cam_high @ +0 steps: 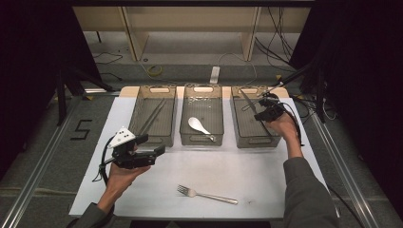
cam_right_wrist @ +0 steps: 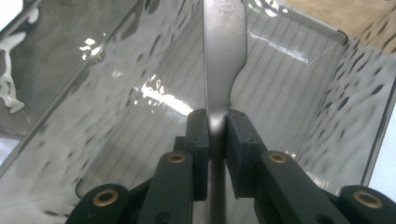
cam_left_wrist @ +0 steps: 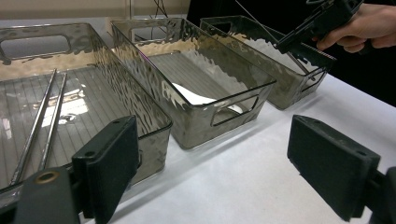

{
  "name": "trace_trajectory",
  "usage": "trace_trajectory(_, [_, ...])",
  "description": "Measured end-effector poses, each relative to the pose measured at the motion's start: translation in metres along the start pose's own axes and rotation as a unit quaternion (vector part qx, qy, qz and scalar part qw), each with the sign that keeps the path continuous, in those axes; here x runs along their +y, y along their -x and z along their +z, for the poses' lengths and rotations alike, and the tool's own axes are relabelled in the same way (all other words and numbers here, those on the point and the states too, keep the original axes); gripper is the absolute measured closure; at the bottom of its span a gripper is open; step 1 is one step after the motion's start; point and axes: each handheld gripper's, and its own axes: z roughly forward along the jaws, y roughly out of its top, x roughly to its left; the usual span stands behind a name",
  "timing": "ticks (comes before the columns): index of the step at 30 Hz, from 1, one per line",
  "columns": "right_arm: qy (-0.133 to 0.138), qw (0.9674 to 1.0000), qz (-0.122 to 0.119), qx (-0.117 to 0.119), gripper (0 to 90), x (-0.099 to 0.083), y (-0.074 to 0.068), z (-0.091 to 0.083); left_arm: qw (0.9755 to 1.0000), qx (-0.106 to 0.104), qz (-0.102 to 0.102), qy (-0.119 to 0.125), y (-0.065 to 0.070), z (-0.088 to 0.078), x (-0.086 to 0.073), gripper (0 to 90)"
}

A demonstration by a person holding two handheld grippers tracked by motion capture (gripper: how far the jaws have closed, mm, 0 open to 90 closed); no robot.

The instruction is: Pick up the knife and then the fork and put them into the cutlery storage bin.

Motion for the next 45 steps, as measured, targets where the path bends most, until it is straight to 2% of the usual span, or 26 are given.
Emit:
trace_trajectory(4, [-0.016, 0.9996, 0.012, -0.02, 79.0, -0.001, 0.002, 0.004, 1.0, 0.0, 0.001, 0.0, 0.0, 0.0, 0.0, 16.3])
trace_trajectory(5, [-0.02, 0.9995, 0.013, -0.019, 76.3, -0.002, 0.003, 0.004, 1.0, 0.0, 0.0, 0.0, 0.0, 0.0, 0.0, 16.3])
trace_trajectory(6, [-0.014, 0.9996, 0.019, -0.017, 72.0, -0.002, 0.003, 0.003, 1.0, 0.0, 0.0, 0.0, 0.0, 0.0, 0.0, 16.3])
trace_trajectory(8, [0.005, 0.9993, 0.029, -0.024, 69.8, 0.0, 0.005, -0.003, 1.0, 0.0, -0.001, 0.0, 0.0, 0.0, 0.0, 16.3])
trace_trajectory(12, [0.03, 0.9991, 0.024, -0.018, 61.6, 0.003, 0.001, -0.017, 1.0, 0.0, 0.001, -0.001, 0.0, 0.0, 0.0, 16.3])
trace_trajectory(14, [0.036, 0.9991, 0.009, -0.022, 60.0, 0.004, -0.005, -0.023, 1.0, 0.0, 0.0, 0.0, 0.0, 0.0, 0.0, 16.3])
trace_trajectory(21, [0.061, 0.9978, -0.024, 0.013, 43.1, 0.002, -0.03, -0.044, 1.0, 0.0, 0.001, 0.0, 0.0, 0.0, 0.0, 16.3])
trace_trajectory(26, [0.081, 0.9946, -0.046, 0.044, 36.7, -0.002, -0.058, -0.062, 1.0, 0.0, 0.0, 0.001, 0.0, 0.0, 0.0, 16.3])
trace_trajectory(28, [0.087, 0.9922, -0.067, 0.058, 35.1, -0.005, -0.073, -0.068, 1.0, 0.0, 0.0, 0.0, 0.0, 0.0, 0.0, 16.3])
trace_trajectory(34, [0.089, 0.9876, -0.098, 0.084, 33.8, -0.012, -0.103, -0.076, 1.0, -0.001, 0.001, 0.001, 0.0, 0.0, 0.0, 16.2])
trace_trajectory(45, [0.091, 0.9846, -0.109, 0.102, 33.1, -0.023, -0.122, -0.074, 1.0, -0.002, 0.0, 0.002, 0.0, 0.0, 0.0, 16.2])
